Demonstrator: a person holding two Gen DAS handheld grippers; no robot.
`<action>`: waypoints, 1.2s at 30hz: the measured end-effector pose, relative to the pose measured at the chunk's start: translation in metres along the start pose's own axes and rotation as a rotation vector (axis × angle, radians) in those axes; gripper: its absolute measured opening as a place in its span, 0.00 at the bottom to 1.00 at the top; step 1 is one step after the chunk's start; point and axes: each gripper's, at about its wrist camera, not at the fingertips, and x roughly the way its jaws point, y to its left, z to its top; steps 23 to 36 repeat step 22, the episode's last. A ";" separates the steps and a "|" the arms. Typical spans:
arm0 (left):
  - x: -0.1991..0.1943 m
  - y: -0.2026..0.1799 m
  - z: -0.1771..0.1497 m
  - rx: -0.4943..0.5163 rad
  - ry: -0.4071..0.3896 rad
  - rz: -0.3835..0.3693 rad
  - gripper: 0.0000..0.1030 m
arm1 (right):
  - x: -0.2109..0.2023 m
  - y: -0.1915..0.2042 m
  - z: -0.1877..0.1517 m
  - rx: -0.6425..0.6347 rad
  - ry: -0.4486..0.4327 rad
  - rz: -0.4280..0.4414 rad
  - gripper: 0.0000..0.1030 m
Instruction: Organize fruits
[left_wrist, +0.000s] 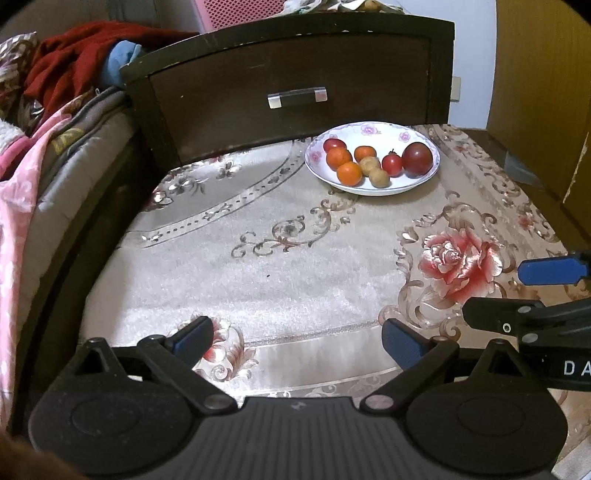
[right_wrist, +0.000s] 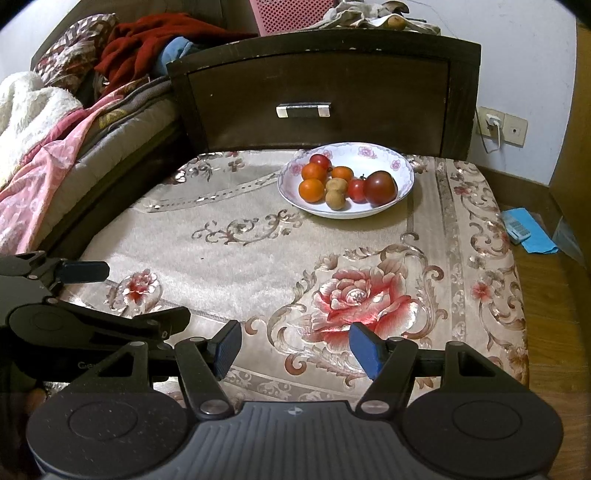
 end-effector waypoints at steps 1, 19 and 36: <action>0.000 0.000 0.000 0.000 0.002 0.001 1.00 | 0.000 0.000 0.000 -0.001 0.002 0.000 0.58; 0.002 -0.006 -0.002 0.049 -0.019 0.024 1.00 | 0.004 -0.002 -0.001 0.003 0.006 0.002 0.58; 0.002 -0.005 -0.002 0.039 -0.016 0.022 1.00 | 0.004 -0.002 -0.001 0.002 0.005 0.000 0.59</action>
